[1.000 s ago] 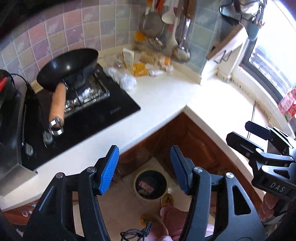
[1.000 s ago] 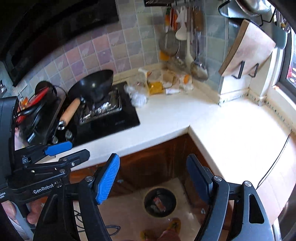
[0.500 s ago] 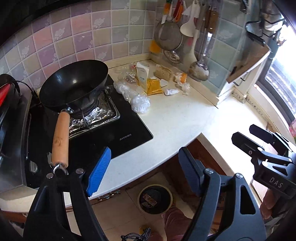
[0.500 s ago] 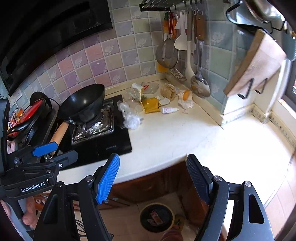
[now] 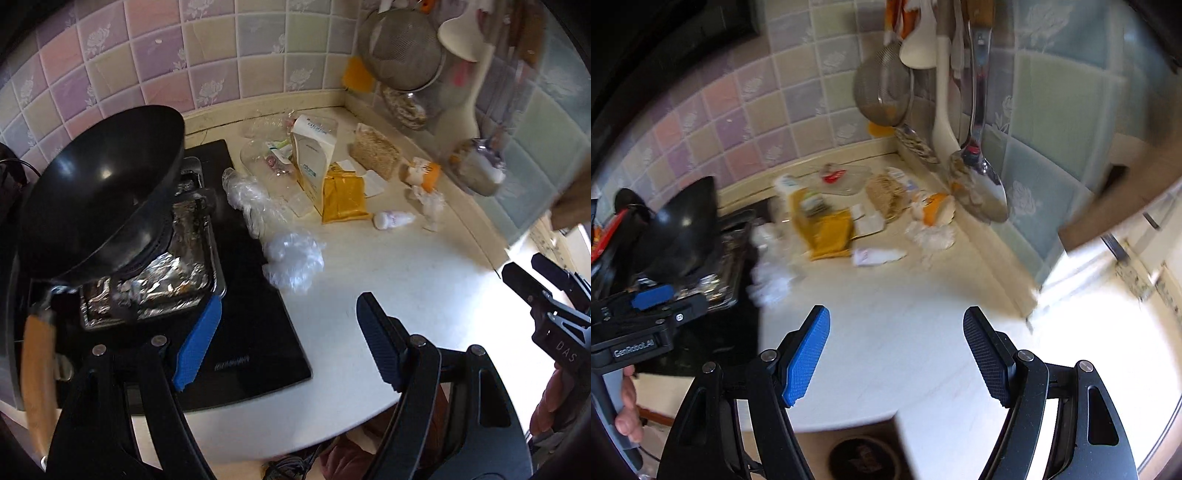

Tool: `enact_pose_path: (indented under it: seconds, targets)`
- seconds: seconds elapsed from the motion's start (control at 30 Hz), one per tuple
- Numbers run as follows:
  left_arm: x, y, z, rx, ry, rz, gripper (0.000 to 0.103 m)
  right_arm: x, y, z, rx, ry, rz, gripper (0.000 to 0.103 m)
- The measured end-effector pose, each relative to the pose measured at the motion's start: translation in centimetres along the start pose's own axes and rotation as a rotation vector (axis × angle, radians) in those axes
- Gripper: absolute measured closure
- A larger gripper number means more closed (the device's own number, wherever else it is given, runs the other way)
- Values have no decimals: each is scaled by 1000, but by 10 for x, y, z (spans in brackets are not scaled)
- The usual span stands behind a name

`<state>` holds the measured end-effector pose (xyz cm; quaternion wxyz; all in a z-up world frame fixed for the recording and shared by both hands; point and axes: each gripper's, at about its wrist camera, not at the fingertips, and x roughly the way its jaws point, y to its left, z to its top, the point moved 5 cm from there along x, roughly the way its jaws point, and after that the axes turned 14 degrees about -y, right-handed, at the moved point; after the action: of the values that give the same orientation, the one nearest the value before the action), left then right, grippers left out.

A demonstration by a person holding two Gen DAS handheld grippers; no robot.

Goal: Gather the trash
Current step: 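Grasp the clear plastic bag with the left tool while the right tool grasps the white paper cup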

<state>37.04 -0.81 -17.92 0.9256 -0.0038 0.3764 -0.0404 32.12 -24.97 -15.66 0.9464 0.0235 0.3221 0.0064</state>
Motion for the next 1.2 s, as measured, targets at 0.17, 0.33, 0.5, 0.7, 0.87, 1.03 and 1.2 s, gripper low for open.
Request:
enact_pose_path:
  seconds: [0.17,0.33,0.5,0.7,0.87,1.03,1.2]
  targets:
    - [58,-1,3,-24,56,32,29,77,-9,10,-30,29,-42,27]
    - [99,-1,4,-28,91,67,29,149,-16,18,-31,55,-107,27]
    - [129,0,6,-40,110,93,29,206,-29,20,-34,97,-147,28]
    - [149,-7,5,-27,131,87,42,243,-33,9,-24,170,-153,46]
    - [150,-10,5,-10,121,91,48,253,-34,8,-34,151,-164,64]
    - [145,-11,5,-12,114,81,62,248,-28,7,-38,148,-159,85]
    - [131,-6,4,-52,103,64,67,222,-23,7,-48,110,-151,87]
